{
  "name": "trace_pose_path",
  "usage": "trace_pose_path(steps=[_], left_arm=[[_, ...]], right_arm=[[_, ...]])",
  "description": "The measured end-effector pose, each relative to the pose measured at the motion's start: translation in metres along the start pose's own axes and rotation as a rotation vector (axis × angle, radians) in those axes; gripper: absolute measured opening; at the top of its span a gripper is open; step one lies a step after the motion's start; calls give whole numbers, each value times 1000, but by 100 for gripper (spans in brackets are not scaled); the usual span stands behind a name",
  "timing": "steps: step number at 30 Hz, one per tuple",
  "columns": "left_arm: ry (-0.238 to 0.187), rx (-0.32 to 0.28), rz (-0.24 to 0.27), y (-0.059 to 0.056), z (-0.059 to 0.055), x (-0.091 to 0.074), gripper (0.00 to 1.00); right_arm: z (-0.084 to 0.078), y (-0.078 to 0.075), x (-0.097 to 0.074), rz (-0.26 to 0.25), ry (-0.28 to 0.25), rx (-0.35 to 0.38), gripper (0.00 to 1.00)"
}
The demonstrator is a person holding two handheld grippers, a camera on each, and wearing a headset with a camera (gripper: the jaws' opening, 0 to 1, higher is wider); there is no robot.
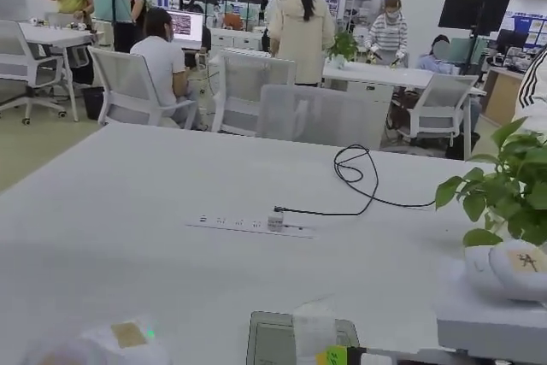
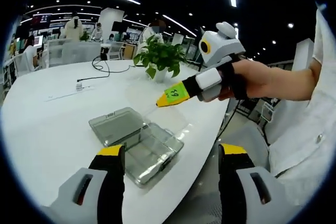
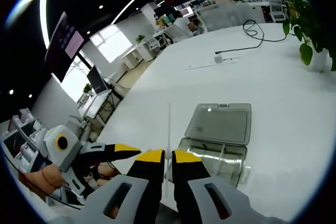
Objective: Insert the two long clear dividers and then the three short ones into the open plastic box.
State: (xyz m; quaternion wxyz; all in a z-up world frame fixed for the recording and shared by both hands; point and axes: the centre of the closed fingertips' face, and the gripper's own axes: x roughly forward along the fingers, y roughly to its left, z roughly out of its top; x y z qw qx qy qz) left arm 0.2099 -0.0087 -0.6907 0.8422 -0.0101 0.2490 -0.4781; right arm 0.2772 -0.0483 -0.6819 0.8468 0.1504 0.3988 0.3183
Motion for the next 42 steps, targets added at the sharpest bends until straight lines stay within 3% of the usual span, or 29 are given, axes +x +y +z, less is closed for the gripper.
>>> trace_pose_path(steps=[5, 10, 12, 20, 26, 34, 42], left_arm=[[20, 70, -49, 3, -14, -5, 87], [48, 114, -93, 4, -31, -7, 96], [69, 131, -108, 4, -38, -7, 98], [78, 131, -172, 7, -53, -10, 98], [69, 126, -208, 6, -58, -11, 97], [51, 116, -232, 7, -59, -13, 96], [32, 102, -238, 8, -57, -12, 95]], right_arm=[[-6, -10, 10, -57, 83, 40, 7], [-11, -18, 20, -117, 132, 82, 7], [-17, -23, 24, -152, 165, 113, 7], [-41, -32, 38, -241, 244, 174, 7], [-49, -38, 48, -281, 265, 218, 7], [-59, -47, 55, -339, 292, 225, 7], [-67, -52, 62, -357, 318, 222, 7]])
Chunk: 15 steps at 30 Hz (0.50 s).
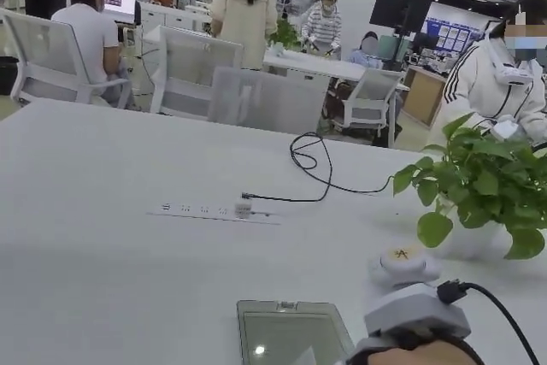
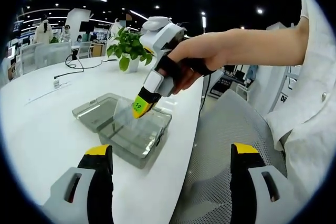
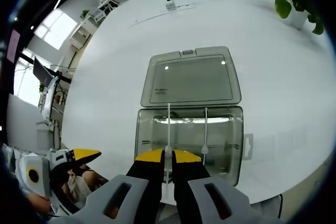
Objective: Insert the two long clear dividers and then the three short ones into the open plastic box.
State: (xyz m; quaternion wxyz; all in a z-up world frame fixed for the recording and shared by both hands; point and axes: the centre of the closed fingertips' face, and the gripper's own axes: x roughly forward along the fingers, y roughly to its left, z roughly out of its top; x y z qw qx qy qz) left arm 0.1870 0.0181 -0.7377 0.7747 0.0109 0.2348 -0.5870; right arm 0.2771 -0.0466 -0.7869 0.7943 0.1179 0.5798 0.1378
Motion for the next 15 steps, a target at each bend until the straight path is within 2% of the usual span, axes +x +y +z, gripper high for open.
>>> trace_pose_path(steps=[15], left_arm=[[-10, -13, -4, 0, -1, 0, 95]], right_arm=[[-3, -3, 10, -27, 20, -28, 7]])
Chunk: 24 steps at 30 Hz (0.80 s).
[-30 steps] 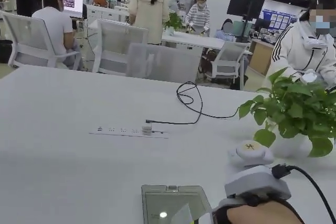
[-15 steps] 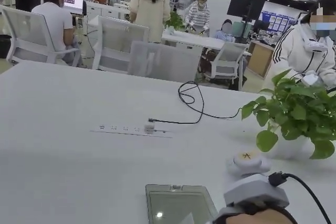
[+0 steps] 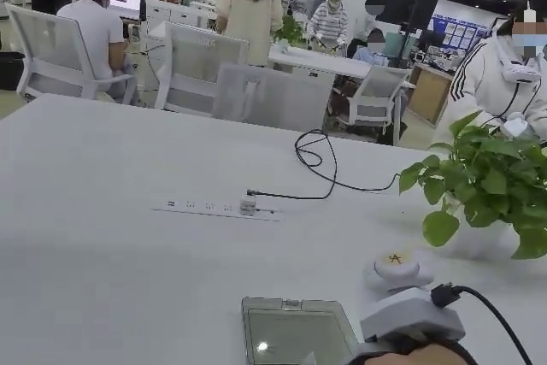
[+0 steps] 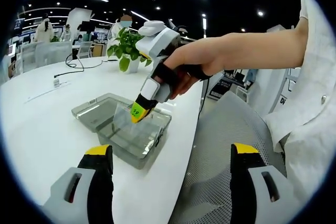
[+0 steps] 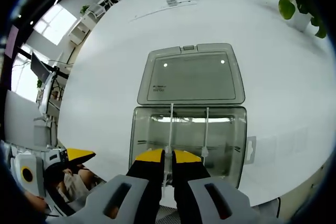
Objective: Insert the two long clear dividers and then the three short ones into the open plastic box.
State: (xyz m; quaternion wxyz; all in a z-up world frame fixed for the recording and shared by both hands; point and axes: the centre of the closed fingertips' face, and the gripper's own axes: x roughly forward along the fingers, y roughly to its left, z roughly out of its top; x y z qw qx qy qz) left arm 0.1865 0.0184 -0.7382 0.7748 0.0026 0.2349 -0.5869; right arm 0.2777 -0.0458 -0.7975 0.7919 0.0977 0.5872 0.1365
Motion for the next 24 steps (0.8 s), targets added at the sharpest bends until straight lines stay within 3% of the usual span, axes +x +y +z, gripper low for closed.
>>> trace_pose_path(steps=[5, 11, 24], left_arm=[[2, -1, 0, 0, 0, 0, 95], [-2, 0, -2, 0, 1, 0, 95], [-1, 3, 0, 0, -1, 1, 98]], right_arm=[[0, 2, 2, -1, 2, -19, 7], [1, 4, 4, -27, 21, -92, 7], [-2, 9, 18, -23, 43, -153, 8]])
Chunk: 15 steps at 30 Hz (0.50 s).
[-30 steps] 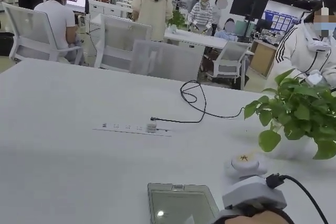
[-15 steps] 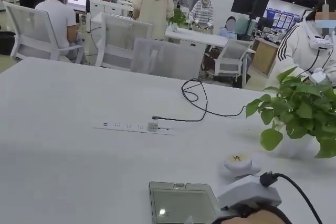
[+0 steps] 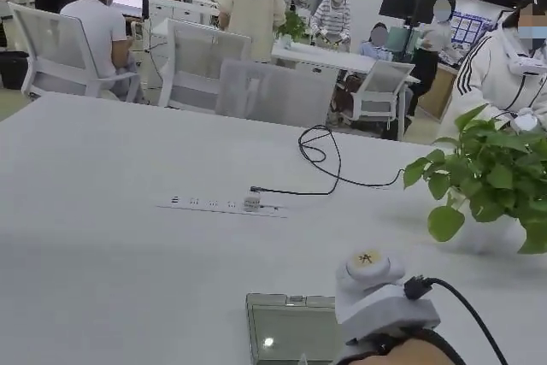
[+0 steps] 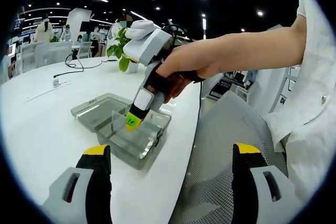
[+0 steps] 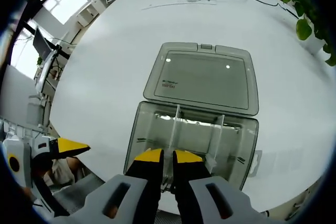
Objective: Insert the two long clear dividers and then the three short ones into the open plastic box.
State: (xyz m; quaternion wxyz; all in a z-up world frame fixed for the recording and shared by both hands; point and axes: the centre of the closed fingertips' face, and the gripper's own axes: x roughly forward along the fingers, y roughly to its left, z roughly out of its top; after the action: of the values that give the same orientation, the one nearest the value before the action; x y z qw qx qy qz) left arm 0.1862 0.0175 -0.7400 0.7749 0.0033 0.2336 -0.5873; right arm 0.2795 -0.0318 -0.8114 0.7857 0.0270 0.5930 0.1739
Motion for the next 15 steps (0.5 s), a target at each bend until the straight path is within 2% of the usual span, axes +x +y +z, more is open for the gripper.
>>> trace_pose_path(steps=[15], left_arm=[[7, -8, 34, 3, 2, -2, 98]], right_arm=[[-4, -2, 12, 40, -9, -13, 10]])
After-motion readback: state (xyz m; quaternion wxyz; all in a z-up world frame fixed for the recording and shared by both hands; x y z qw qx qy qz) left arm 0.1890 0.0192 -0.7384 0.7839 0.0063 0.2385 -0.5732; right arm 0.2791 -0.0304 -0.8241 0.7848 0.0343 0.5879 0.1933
